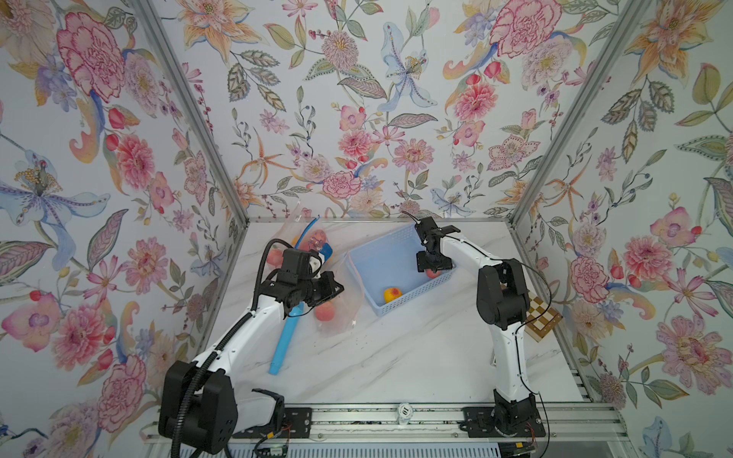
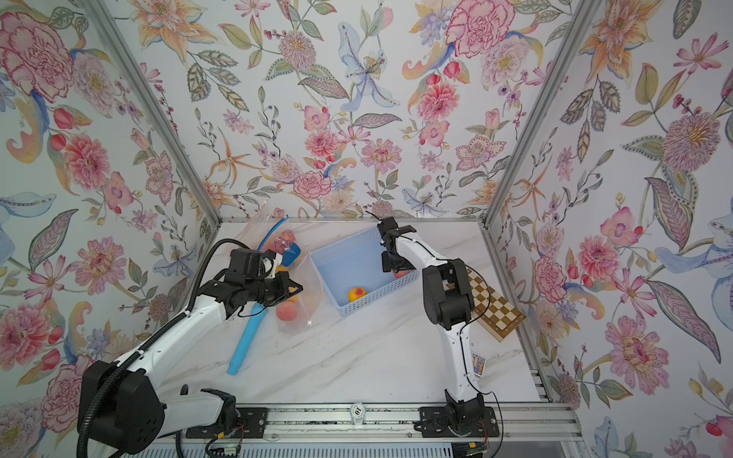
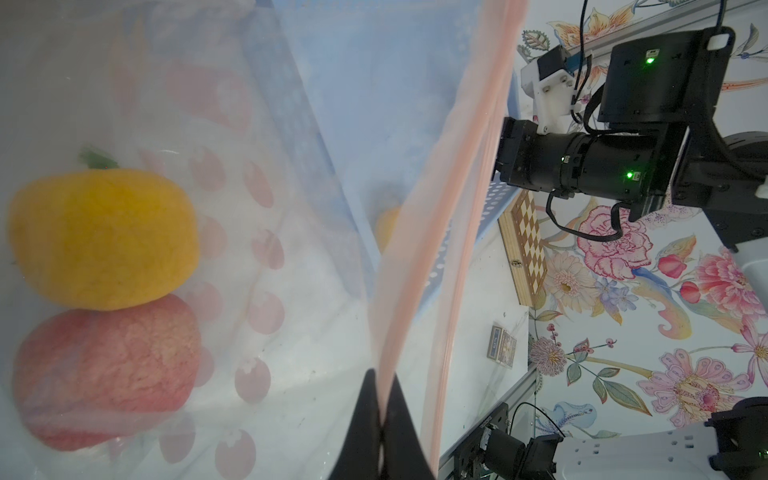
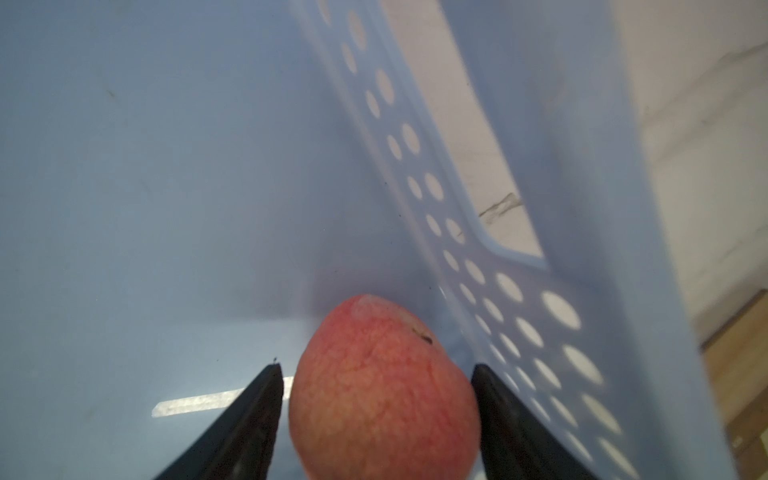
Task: Place the peach in a zip-top bag and seal the zipper
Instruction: Pick up the peach from the basket.
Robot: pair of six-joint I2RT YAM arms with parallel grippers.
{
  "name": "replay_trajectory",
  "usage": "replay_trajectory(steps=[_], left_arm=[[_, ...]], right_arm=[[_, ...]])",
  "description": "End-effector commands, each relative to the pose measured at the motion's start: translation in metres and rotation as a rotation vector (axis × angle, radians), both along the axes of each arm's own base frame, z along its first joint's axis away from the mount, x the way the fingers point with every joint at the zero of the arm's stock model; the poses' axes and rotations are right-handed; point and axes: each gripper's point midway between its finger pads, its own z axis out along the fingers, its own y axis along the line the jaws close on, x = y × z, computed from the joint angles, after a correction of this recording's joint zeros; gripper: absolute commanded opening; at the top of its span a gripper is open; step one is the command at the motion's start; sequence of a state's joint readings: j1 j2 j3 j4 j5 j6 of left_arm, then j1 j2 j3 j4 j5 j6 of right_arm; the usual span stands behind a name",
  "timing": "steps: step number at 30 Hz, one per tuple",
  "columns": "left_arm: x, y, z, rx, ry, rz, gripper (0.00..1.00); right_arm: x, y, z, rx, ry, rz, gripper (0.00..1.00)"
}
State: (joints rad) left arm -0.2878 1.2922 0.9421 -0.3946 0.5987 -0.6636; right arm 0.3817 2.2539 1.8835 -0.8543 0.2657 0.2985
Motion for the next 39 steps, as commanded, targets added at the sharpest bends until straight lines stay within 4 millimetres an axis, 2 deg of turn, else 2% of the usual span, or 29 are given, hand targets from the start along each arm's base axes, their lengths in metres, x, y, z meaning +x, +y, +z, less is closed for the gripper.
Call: replay_trajectory(steps=[1,31,34,39], left_arm=[[0.001,0.001,-0.004,-0.010,0.012,0.003,0.00],[0.002,0.000,-0.006,-0.016,0.013,0.007,0.00],[0.002,0.000,-0.006,-0.016,0.015,0.006,0.00],[0.001,0.000,-0.006,-0.018,0.015,0.007,0.00]], right_arm=[[0.002,0.002,-0.001,0.005,0.016,0.011,0.73],[-0.020,0.005,-0.027,0.006,0.115,0.059,0.75],[-0.020,0.006,-0.027,0.004,0.116,0.063,0.72],[-0.017,0.011,-0.019,0.004,0.094,0.080,0.59]])
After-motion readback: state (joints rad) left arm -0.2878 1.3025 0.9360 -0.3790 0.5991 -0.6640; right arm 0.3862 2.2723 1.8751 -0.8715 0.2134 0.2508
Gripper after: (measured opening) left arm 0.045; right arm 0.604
